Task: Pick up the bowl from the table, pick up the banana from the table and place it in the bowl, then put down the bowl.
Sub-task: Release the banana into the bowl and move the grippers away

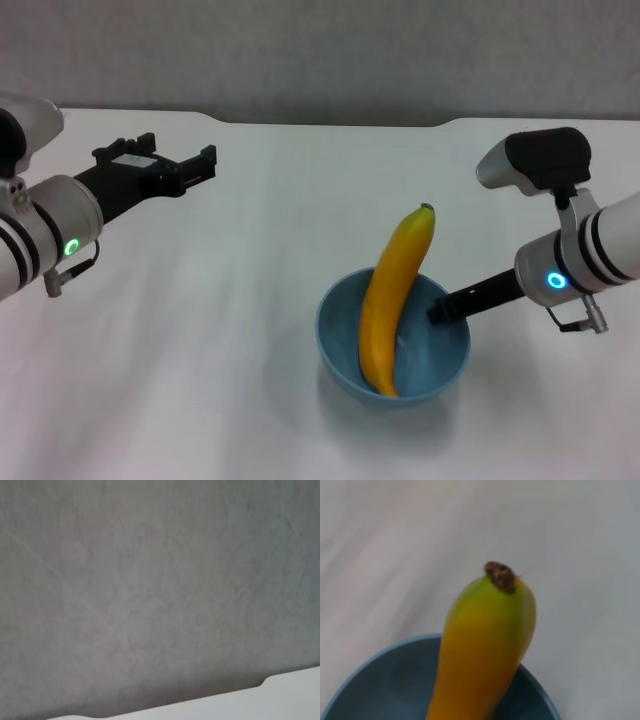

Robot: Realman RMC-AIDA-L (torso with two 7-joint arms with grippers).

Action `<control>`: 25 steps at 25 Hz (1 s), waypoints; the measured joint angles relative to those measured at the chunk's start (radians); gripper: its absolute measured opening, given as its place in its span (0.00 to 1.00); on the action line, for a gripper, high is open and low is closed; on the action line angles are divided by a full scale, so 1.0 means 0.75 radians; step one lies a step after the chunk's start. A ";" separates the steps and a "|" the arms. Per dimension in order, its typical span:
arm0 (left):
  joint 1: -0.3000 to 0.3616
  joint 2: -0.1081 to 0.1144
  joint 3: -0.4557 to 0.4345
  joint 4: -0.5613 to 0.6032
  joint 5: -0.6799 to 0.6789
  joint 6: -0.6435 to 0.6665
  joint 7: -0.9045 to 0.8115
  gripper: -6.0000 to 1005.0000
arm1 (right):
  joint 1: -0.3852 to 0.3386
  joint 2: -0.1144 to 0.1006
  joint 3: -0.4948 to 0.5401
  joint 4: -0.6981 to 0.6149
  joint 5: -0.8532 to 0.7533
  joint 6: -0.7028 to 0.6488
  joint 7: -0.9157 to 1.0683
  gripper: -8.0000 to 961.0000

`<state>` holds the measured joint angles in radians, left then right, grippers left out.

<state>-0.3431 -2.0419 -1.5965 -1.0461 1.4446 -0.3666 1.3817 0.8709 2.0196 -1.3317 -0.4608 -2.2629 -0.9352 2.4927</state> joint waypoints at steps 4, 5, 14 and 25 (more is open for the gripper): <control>0.005 0.001 -0.001 0.000 -0.001 0.001 -0.003 0.89 | -0.013 -0.002 -0.004 0.000 0.030 0.000 0.000 0.08; 0.006 0.001 -0.001 -0.001 -0.002 0.001 -0.004 0.89 | -0.015 -0.003 -0.005 0.001 0.030 -0.001 0.000 0.08; 0.007 0.001 -0.001 0.007 -0.002 0.000 -0.007 0.89 | -0.030 -0.003 -0.060 0.003 0.038 0.005 0.000 0.08; 0.019 0.002 -0.003 0.008 -0.018 0.002 0.000 0.89 | -0.044 -0.008 -0.074 -0.003 0.037 0.032 -0.025 0.08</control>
<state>-0.3291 -2.0404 -1.5984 -1.0400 1.4310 -0.3651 1.3818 0.8375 2.0135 -1.3869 -0.4633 -2.2352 -0.9112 2.4736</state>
